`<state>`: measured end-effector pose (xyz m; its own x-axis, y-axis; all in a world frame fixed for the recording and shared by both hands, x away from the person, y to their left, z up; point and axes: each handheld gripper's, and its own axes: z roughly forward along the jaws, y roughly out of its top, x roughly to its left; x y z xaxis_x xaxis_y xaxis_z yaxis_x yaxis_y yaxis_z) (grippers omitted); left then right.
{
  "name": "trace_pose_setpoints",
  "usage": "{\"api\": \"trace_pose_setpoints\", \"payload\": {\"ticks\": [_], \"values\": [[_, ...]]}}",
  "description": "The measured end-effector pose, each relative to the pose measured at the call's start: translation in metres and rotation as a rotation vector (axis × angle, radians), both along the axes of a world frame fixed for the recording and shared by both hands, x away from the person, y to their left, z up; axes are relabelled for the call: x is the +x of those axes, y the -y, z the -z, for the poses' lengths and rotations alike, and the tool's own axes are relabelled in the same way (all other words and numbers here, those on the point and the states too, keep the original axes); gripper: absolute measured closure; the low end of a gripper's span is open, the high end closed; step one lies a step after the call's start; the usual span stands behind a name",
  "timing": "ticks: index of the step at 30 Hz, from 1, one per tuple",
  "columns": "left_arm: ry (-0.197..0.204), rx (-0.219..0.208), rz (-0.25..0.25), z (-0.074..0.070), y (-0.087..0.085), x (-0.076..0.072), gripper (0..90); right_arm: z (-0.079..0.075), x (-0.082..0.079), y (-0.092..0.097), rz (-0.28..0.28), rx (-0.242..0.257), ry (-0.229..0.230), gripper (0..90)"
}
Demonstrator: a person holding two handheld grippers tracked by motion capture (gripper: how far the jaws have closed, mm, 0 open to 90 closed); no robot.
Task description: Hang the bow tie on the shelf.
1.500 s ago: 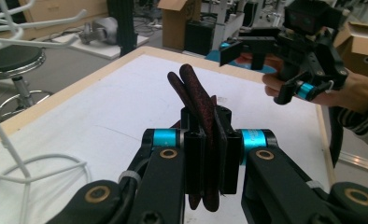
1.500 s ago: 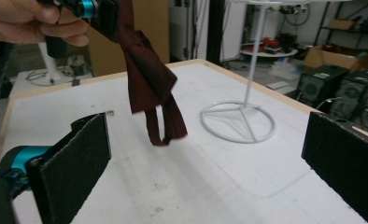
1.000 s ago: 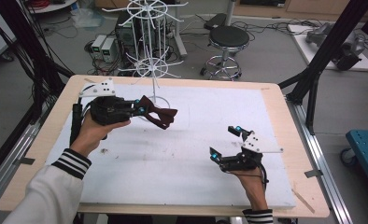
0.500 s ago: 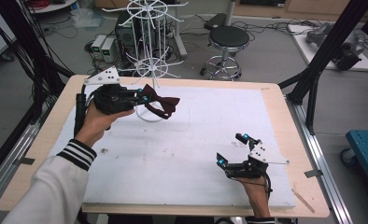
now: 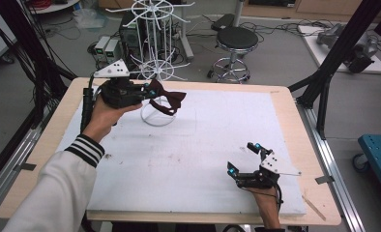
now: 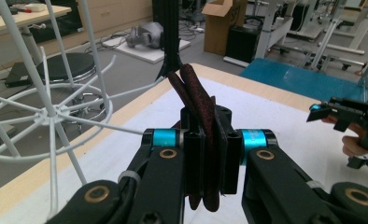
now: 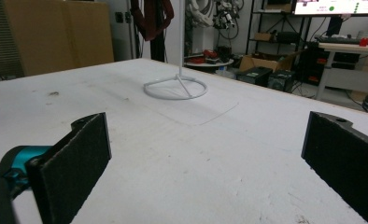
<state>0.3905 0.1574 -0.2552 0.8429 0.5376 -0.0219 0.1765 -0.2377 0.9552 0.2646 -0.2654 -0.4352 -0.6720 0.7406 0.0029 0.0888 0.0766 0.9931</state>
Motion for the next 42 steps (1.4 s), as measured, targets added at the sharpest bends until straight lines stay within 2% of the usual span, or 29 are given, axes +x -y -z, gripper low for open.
{"api": "trace_pose_setpoints", "payload": {"ticks": [6, 7, 12, 16, 17, 24, 25, 27, 32, 36, 42], "values": [[0.009, 0.009, -0.013, -0.001, 0.005, 0.01, 83.6, 0.001, 0.001, 0.002, 0.012, 0.012, -0.004, 0.6], [0.005, 0.011, -0.017, 0.0, 0.005, 0.011, 83.7, 0.002, 0.002, 0.002, 0.015, 0.007, 0.004, 0.6], [-0.003, 0.02, -0.033, 0.001, 0.007, 0.019, 83.6, 0.004, 0.003, 0.005, 0.022, 0.031, -0.013, 0.6], [-0.009, 0.032, -0.05, -0.002, 0.008, 0.026, 83.5, 0.007, 0.003, 0.007, 0.036, 0.027, -0.006, 0.6], [-0.008, 0.038, -0.059, -0.002, 0.008, 0.027, 83.5, 0.008, 0.002, 0.007, 0.038, 0.028, -0.019, 0.6], [-0.024, 0.061, -0.077, 0.0, 0.013, 0.035, 83.5, 0.012, 0.002, 0.007, 0.066, 0.02, -0.003, 0.6], [-0.029, 0.071, -0.072, 0.001, 0.013, 0.036, 83.4, 0.012, 0.002, 0.008, 0.072, 0.012, 0.012, 0.6], [-0.031, 0.09, -0.079, 0.003, 0.014, 0.037, 83.5, 0.015, 0.002, 0.008, 0.077, 0.014, 0.004, 0.6], [-0.028, 0.084, -0.096, 0.004, 0.015, 0.039, 83.5, 0.015, 0.0, 0.008, 0.084, 0.026, 0.012, 0.6], [-0.028, 0.099, -0.116, 0.006, 0.015, 0.042, 83.4, 0.015, -0.001, 0.008, 0.086, 0.024, 0.029, 0.6], [-0.031, 0.098, -0.128, 0.007, 0.015, 0.044, 82.5, 0.016, -0.001, 0.009, 0.089, 0.034, 0.031, 0.6]]}}
